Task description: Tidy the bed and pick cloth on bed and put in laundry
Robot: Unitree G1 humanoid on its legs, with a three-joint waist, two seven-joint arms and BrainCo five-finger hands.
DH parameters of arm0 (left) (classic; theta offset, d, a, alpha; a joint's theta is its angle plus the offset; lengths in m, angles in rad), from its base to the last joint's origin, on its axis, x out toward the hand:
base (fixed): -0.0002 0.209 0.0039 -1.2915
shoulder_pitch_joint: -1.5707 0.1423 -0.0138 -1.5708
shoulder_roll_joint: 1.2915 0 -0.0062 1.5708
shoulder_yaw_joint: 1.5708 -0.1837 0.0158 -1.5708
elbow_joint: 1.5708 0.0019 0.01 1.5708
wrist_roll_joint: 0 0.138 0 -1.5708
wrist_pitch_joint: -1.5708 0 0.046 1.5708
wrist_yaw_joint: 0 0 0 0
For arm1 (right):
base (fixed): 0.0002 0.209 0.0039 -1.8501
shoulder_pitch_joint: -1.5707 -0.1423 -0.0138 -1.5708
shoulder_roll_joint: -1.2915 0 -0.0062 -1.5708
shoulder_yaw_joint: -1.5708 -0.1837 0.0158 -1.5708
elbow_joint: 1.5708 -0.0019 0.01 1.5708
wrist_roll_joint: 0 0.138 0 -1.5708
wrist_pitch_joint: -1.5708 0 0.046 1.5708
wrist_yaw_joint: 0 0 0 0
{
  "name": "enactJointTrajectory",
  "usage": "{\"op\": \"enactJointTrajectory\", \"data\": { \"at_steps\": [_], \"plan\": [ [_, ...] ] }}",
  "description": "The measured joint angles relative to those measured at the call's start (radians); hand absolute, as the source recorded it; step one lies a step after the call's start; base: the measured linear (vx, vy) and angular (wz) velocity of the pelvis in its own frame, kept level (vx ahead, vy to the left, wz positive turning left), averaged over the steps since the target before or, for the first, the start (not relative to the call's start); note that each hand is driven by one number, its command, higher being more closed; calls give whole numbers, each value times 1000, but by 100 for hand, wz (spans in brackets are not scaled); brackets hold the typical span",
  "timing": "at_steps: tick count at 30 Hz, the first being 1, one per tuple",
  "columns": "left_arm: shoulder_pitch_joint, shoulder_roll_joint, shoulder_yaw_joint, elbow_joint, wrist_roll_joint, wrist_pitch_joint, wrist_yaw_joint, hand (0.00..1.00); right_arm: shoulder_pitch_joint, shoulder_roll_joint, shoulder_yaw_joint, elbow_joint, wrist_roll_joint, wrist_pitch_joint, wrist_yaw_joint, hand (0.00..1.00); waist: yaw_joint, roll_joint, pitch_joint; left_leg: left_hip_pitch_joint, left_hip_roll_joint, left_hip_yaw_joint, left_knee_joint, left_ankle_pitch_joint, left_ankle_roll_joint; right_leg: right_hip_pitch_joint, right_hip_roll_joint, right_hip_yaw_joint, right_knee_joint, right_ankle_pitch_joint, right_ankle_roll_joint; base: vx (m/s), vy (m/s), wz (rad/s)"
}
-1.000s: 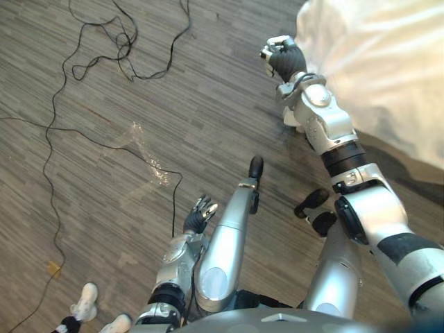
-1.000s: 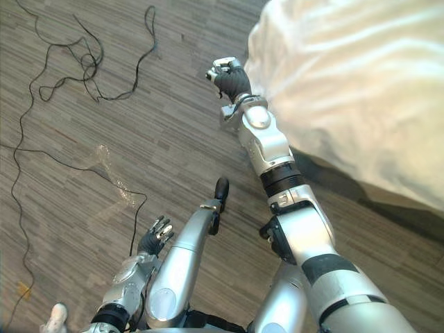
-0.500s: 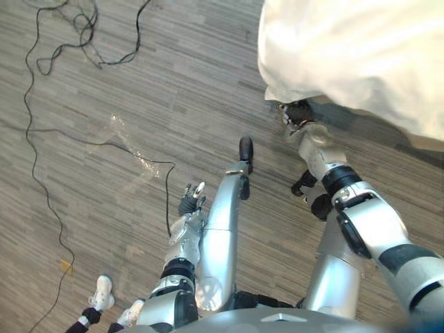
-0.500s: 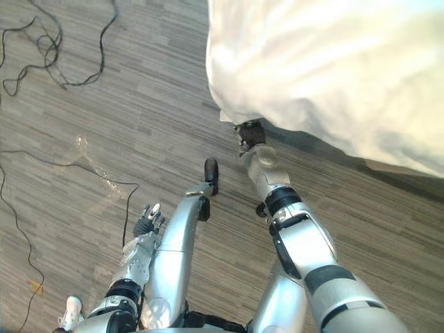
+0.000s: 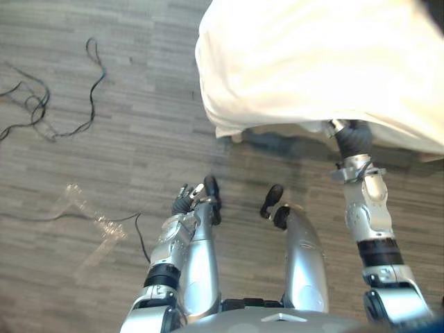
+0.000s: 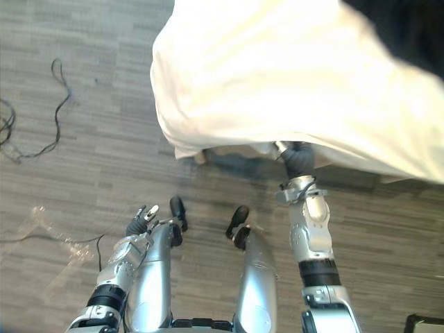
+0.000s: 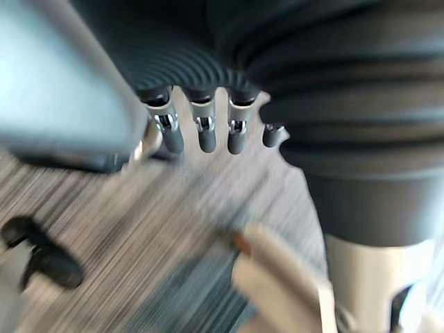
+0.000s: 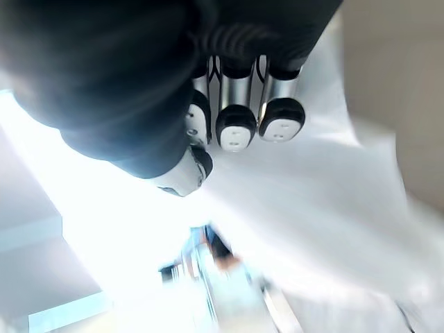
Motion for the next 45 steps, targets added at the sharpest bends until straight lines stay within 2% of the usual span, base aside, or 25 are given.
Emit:
{"op": "enactJointTrajectory", "data": {
  "at_steps": [1,4,7,8,9,11,13,15,18,20,24,28,29,32,34,39,41,45],
  "plan": [
    [16,21,-31,-4,-6,32,0,0,0,-2,6,-16,0,21,19,100,2,-6,-4,34,-1,-1,-10,-3,0,39,6,0,-22,4,6,83,22,-1],
    [39,54,-47,-7,-12,90,1,0,-17,-25,-4,-80,20,62,59,100,3,-7,-4,109,-9,3,-36,-4,4,120,11,3,-71,21,24,81,33,0],
    [45,89,-47,54,-2,110,-6,0,-59,-30,-14,-116,79,110,127,100,1,-9,-6,187,-15,14,-68,-5,6,205,26,9,-133,51,36,49,59,-14],
    [45,98,-47,77,-1,110,-11,0,-76,-31,-15,-116,89,124,143,100,2,-12,-8,207,-20,22,-82,-3,8,220,27,16,-147,56,40,16,87,-22],
    [45,105,-47,117,5,99,-31,0,-114,-32,-11,-115,97,162,168,100,2,-14,-11,239,-28,31,-109,-2,10,244,29,27,-173,66,45,-1,64,-18],
    [46,105,-47,145,5,87,-48,0,-139,-32,-1,-111,103,186,188,100,2,-11,-23,250,-32,33,-125,0,13,257,30,28,-196,75,45,-3,19,-6],
    [46,104,-55,193,5,66,-63,0,-173,-30,38,-108,162,229,219,100,6,-12,-48,270,-42,33,-162,14,16,285,39,24,-247,100,51,50,44,2],
    [46,102,-56,216,7,52,-82,0,-194,-20,65,-106,186,249,232,100,13,-11,-51,294,-45,31,-183,21,17,315,39,17,-272,109,55,63,33,8],
    [46,99,-65,253,40,29,-97,0,-239,31,105,-66,243,277,222,100,27,-11,-67,305,-54,19,-199,33,20,339,38,-5,-295,114,59,63,11,20],
    [43,96,-65,255,49,24,-96,0,-305,86,129,5,303,291,187,100,39,-9,-65,300,-63,7,-206,39,19,342,36,-18,-301,114,59,37,18,17],
    [-33,91,-68,316,77,19,-96,0,-472,145,127,181,377,283,128,100,60,11,-61,223,-73,-5,-208,60,25,258,22,-29,-268,113,57,-39,5,15],
    [-176,28,-73,412,64,-23,-97,0,-643,143,18,322,419,235,96,100,86,85,-34,59,-105,-19,-216,109,45,60,-32,-29,-173,108,51,-63,-6,24],
    [-188,15,-65,412,62,-30,-97,0,-656,143,1,321,421,228,92,100,86,92,-30,31,-109,-18,-206,111,47,27,-41,-25,-152,103,49,-41,-23,23],
    [-254,-65,61,387,14,-53,-88,0,-675,146,-53,234,429,198,52,100,86,109,-18,-141,-101,-12,-89,92,51,-158,-79,1,-9,63,37,-37,-37,15],
    [-287,-109,121,350,-1,-74,-71,0,-675,145,-54,163,474,168,23,100,76,128,-1,-247,-79,-25,45,45,56,-251,-93,13,108,19,27,-80,-59,2],
    [-374,-137,219,265,-21,-110,-17,0,-679,151,-91,81,548,90,-43,100,69,134,24,-494,-23,-43,339,-68,49,-503,-102,82,381,-101,5,-146,-68,-14],
    [-388,-119,274,230,-43,-110,13,0,-673,168,-90,24,572,49,-22,100,50,136,37,-587,1,-51,418,-88,52,-600,-98,102,457,-119,-5,-155,-71,-15],
    [-406,-105,277,229,-45,-94,52,0,-604,182,-98,32,604,11,29,100,45,128,40,-604,33,-49,465,-97,44,-626,-77,122,487,-120,-7,-110,-36,-22]
  ]
}}
